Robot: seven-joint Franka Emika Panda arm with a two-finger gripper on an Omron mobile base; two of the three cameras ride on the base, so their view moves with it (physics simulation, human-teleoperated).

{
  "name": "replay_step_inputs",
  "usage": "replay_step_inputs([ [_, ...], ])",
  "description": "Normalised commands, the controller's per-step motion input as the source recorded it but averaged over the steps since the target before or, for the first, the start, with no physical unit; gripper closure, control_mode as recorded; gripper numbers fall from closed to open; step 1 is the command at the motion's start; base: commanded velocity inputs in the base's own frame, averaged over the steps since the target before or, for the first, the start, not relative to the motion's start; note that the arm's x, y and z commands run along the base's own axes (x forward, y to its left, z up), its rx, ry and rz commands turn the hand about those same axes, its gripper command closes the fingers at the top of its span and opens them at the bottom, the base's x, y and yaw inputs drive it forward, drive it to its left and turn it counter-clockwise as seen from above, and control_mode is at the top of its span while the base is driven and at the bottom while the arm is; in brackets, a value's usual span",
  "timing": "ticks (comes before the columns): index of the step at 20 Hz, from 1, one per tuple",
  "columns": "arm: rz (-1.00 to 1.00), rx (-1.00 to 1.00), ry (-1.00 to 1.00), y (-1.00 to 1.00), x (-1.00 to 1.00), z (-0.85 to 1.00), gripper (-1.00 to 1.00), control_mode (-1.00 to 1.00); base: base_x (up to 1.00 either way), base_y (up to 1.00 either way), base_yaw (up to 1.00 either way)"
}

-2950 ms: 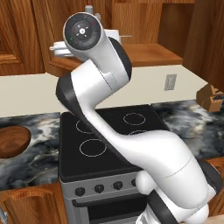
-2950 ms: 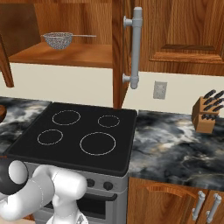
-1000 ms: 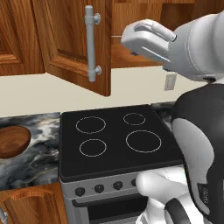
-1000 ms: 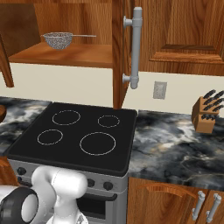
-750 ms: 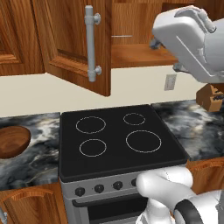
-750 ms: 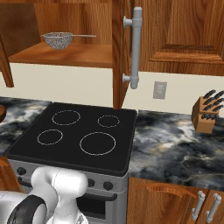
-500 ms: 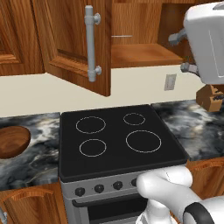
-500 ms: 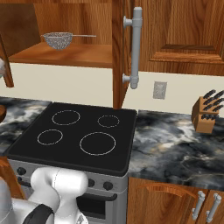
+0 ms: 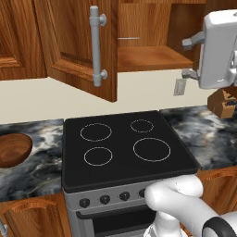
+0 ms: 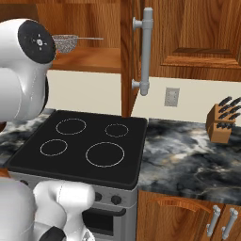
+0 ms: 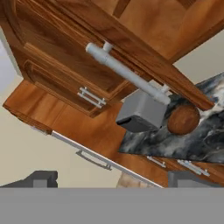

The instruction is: Open the cabinet and setup a tea strainer by placing it in the bowl upright.

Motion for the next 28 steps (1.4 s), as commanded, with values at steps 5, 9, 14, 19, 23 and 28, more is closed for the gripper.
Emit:
replay_step_inputs([
  [5, 0.18, -0.07, 0.0, 0.0, 0.39, -0.33, -1.0, -1.0, 0.0, 0.0, 0.0],
  [9, 0.13, -0.11, 0.0, 0.0, 0.38, -0.31, -1.0, -1.0, 0.0, 0.0, 0.0],
  [14, 0.07, -0.11, -0.09, 0.11, 0.28, -0.14, -1.0, -1.0, 0.0, 0.0, 0.0],
  [19, 0.05, -0.1, -0.17, 0.25, 0.31, -0.02, -1.0, -1.0, 0.0, 0.0, 0.0],
  [23, 0.04, -0.11, -0.22, 0.23, 0.4, -0.06, -1.0, -1.0, 0.0, 0.0, 0.0],
  [28, 0.02, -0.1, -0.19, 0.13, 0.5, -0.08, -1.0, -1.0, 0.0, 0.0, 0.0],
])
